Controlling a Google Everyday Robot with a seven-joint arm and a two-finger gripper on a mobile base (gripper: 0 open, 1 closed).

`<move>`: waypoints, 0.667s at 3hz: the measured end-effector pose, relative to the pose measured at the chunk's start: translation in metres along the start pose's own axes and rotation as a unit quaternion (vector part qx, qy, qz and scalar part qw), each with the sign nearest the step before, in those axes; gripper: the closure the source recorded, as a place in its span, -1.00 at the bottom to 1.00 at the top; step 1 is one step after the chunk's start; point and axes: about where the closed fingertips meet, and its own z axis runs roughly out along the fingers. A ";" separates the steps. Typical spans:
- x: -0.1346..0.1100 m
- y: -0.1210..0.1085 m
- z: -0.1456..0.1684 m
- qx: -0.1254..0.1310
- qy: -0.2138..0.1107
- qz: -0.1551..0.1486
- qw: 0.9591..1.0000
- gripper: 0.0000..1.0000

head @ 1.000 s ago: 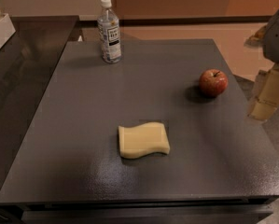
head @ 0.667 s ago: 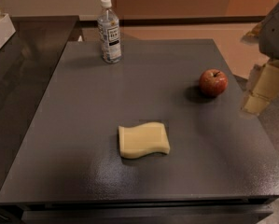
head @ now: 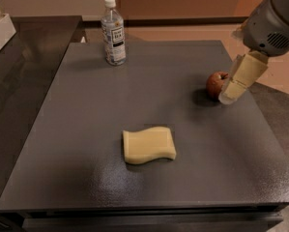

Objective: Pick blue plastic bottle

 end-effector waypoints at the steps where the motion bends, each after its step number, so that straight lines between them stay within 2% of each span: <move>1: -0.019 -0.032 0.026 0.011 -0.030 0.012 0.999 -1.00; 2: -0.045 -0.064 0.048 0.028 -0.058 0.021 0.998 -1.00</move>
Offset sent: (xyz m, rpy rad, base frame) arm 0.1412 0.0533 -0.0118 0.1668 -0.1356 -0.0501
